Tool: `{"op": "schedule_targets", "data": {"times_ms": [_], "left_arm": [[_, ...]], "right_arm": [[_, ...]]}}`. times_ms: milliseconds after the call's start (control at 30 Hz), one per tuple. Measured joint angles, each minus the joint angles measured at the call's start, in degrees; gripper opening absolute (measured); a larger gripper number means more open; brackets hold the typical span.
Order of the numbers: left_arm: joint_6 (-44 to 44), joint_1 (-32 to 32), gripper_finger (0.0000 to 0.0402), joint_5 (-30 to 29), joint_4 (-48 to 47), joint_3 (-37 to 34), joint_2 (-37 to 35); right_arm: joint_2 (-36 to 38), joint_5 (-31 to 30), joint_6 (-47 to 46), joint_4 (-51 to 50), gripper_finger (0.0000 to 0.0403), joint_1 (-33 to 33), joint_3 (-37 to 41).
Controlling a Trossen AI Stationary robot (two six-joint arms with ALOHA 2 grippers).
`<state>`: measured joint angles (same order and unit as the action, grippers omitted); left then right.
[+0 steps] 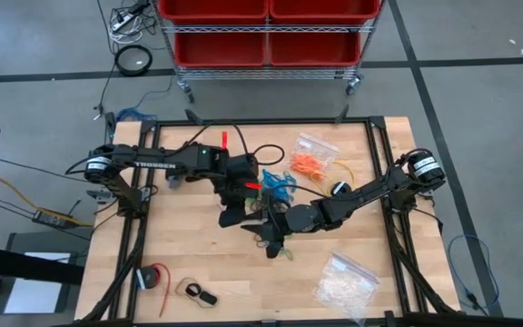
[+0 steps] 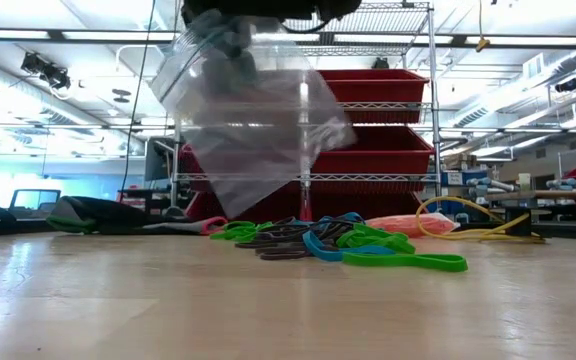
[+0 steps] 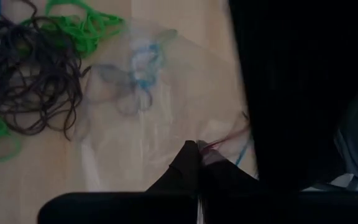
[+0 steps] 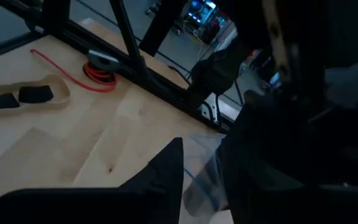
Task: Sort rubber bands
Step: Open the transparent zip bag
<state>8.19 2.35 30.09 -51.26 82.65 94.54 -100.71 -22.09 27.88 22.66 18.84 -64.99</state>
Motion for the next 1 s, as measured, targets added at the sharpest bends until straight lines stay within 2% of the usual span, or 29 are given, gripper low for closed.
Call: {"op": "schedule_targets", "data": {"times_ms": [200, 467, 633, 800, 900, 1000], "left_arm": [[-0.2, -0.1, 0.0005, 1.2, -0.4, 0.0, 0.0], [-0.2, -0.1, 0.0005, 2.1, 1.8, 0.0, 0.0], [-0.1, 0.0, 0.0005, 3.8, 2.5, 0.0, 0.0], [-0.1, 0.0, 0.0005, 4.3, 2.6, -0.1, 0.0], [0.0, 0.0, 0.0005, 4.1, 2.6, -0.1, 0.0], [-0.1, 0.0, 0.0005, 4.0, 2.6, -0.1, 0.0]], "right_arm": [[0.0, 0.5, 2.7, 1.8, 0.0106, 0.9, 0.0], [-0.3, 2.1, 0.1, -1.3, 0.01, 0.6, 0.0], [-0.3, -0.9, -0.1, -2.0, 0.0098, 0.5, 0.0], [-0.3, -1.4, -0.1, -2.7, 0.0097, 0.5, 0.0], [-0.3, -2.8, -0.7, -4.2, 0.0085, 0.7, 0.0], [-0.3, -5.1, -1.0, -6.2, 0.0057, 1.2, -0.1]]}}
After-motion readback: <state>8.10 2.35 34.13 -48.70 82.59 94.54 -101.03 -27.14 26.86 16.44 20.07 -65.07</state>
